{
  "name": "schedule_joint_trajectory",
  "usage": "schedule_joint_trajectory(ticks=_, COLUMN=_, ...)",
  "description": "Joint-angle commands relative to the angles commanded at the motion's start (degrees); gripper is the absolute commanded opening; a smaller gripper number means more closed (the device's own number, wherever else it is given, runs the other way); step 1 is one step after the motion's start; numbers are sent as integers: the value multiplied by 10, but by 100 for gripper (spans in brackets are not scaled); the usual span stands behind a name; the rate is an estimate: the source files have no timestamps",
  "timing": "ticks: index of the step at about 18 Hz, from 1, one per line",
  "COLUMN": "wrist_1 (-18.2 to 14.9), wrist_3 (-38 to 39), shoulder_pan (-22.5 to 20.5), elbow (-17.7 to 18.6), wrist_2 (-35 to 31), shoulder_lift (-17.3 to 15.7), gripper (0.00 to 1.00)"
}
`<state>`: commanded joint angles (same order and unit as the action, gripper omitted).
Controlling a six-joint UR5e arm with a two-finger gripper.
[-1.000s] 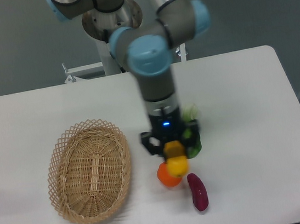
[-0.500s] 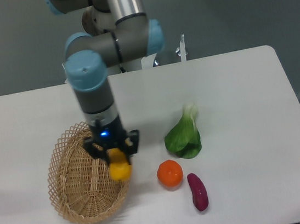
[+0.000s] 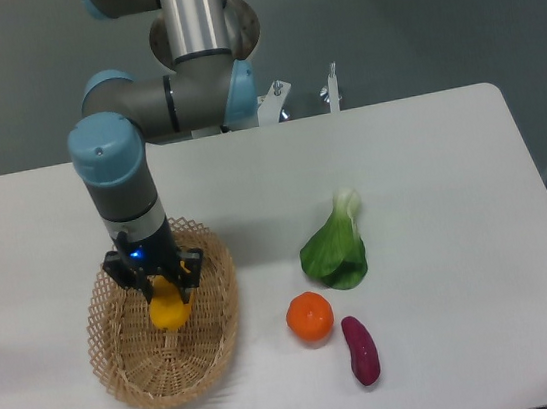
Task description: Place the mango in the basket
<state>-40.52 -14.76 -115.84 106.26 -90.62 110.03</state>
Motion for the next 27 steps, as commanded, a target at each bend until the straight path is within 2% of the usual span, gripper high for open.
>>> schedule_joint_trajectory(ticks=5, wrist_1=1, wrist_3=0, shoulder_pan=3, elbow=1, wrist_2=0, shoulder_lift=9, gripper=36)
schedule_joint_trajectory(ticks=7, wrist_1=1, wrist_3=0, shoulder_pan=3, elbow=1, wrist_2=0, shoulder_lift=11, gripper=40)
schedule_joint_trajectory(ticks=9, wrist_1=1, wrist_3=0, shoulder_pan=3, elbow=0, wrist_2=-1, shoulder_lift=10, gripper=51)
schedule_joint_trajectory(ticks=12, wrist_1=1, wrist_3=0, shoulder_pan=2, elbow=-2, wrist_2=-2, shoulder_lift=8, gripper=97)
schedule_joint_trajectory(ticks=13, wrist_1=0, wrist_3=0, shoulder_pan=1, elbow=-4, wrist_2=-3, shoulder_lift=6, gripper=100)
schedule_joint_trajectory(ticks=16, wrist_1=-10, wrist_3=-1, shoulder_pan=-12, elbow=-1, wrist_2=-11, shoulder_lift=-8, gripper=100)
schedule_joint_trajectory(ticks=19, wrist_1=-67, wrist_3=-25, shoulder_pan=-61, elbow=-18, wrist_2=-9, shoulder_lift=-39, gripper=100)
schedule_joint_trajectory(ticks=20, wrist_1=-91, wrist_3=-33, shoulder_pan=-66, elbow=-29, wrist_2=-10, shoulder_lift=-47, gripper=100)
schedule_joint_trajectory(ticks=23, wrist_1=-157, wrist_3=-76, shoulder_pan=-103, elbow=-47, wrist_2=-8, shoulder_lift=-53, gripper=100)
schedule_joint_trajectory(ticks=25, wrist_1=-178, wrist_3=-111, shoulder_pan=-119, elbow=-58, wrist_2=-8, shoulder_lift=-66, gripper=100)
schedule_joint_trajectory(ticks=27, wrist_1=-185, wrist_3=-133, shoulder_pan=-134, elbow=-67, wrist_2=-7, shoulder_lift=-69, gripper=100)
